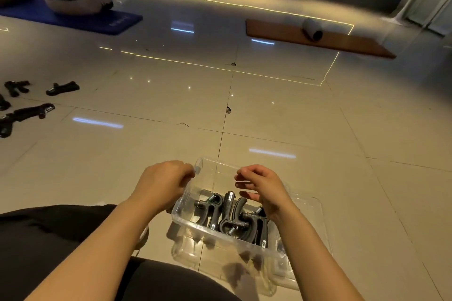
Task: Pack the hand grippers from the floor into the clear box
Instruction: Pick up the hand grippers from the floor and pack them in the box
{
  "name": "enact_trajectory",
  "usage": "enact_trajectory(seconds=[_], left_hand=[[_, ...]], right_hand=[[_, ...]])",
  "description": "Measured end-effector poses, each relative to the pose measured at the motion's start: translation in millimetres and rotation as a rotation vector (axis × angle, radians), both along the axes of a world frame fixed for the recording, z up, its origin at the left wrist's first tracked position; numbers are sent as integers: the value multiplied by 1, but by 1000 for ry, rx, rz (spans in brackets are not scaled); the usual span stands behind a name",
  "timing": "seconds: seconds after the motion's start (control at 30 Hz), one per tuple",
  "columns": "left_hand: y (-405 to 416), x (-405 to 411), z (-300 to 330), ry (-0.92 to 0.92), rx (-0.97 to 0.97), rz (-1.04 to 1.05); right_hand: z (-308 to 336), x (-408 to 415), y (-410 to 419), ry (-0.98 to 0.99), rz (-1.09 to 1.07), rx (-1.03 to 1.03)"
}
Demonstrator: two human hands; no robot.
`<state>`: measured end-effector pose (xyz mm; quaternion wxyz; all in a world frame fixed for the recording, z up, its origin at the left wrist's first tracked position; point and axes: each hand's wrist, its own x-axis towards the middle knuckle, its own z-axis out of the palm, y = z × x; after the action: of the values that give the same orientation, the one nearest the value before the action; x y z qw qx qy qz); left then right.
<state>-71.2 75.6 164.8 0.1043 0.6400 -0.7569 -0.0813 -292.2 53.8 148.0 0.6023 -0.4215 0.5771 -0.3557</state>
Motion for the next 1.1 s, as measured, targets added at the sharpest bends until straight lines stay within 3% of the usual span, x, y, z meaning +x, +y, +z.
enact_trajectory(seconds=[0.13,0.23,0.43,0.73,0.93,1.03,1.1], left_hand=[[10,-5,50,223,-192,31],[35,28,78,285,-337,50],[112,143,126,297,-509,410],[164,283,149,118,-377,805],[139,337,59,275,-309,1019],[128,353,34,371,-186,918],[124,371,37,446,-251,881]], right_hand=[[39,15,1,8,69,-150],[65,38,-5,58,145,-284],[100,141,-21,95,395,-460],[131,319,-22,186,854,-703],[89,428,-27,388,1043,-866],[64,467,-37,422,1084,-859],[54,485,-45,391,1087,-789]])
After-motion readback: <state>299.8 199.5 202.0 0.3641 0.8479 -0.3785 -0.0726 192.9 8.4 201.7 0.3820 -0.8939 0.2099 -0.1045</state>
